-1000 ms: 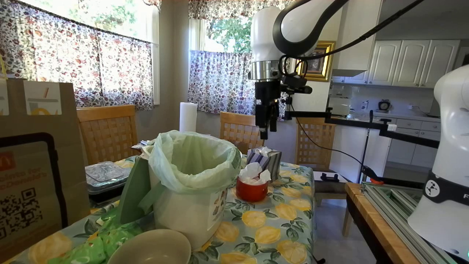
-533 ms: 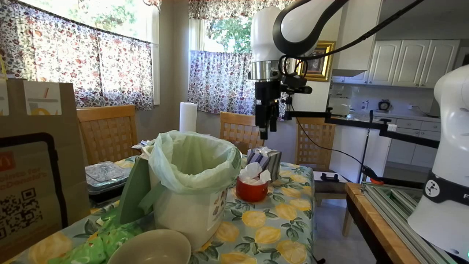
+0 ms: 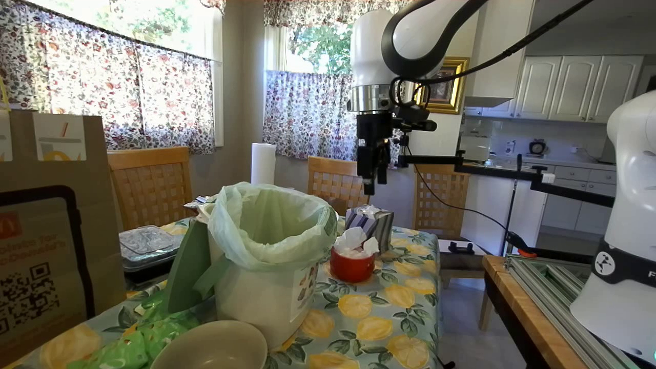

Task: Pick up the red bowl and pour it's contents in the bin

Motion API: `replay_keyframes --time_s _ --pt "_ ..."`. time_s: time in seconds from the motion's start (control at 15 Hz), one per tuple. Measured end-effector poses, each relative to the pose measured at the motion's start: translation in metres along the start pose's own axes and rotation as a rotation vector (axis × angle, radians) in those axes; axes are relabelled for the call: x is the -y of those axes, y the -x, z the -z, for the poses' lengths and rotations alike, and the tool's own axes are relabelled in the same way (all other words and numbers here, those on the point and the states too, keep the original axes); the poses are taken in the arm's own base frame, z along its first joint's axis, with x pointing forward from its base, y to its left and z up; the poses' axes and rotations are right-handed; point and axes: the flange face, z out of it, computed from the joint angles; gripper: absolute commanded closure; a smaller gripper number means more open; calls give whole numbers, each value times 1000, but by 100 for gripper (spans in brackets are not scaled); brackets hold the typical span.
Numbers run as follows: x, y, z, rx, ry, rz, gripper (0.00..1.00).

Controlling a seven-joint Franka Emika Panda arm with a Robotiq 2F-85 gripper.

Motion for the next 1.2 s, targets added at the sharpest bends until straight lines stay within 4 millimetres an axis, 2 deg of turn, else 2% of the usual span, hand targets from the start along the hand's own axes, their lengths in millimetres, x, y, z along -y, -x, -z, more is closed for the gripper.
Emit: replay_keyframes --time_s 0.2,0.6,0.73,1.0,1.2 --pt "3 -2 2 -31 18 35 0" --pt "35 2 10 -217 155 277 0" --pt "36 3 9 -263 203 351 0" --pt "8 6 -2 -312 217 409 0" --pt "-12 13 -18 -388 194 522 0"
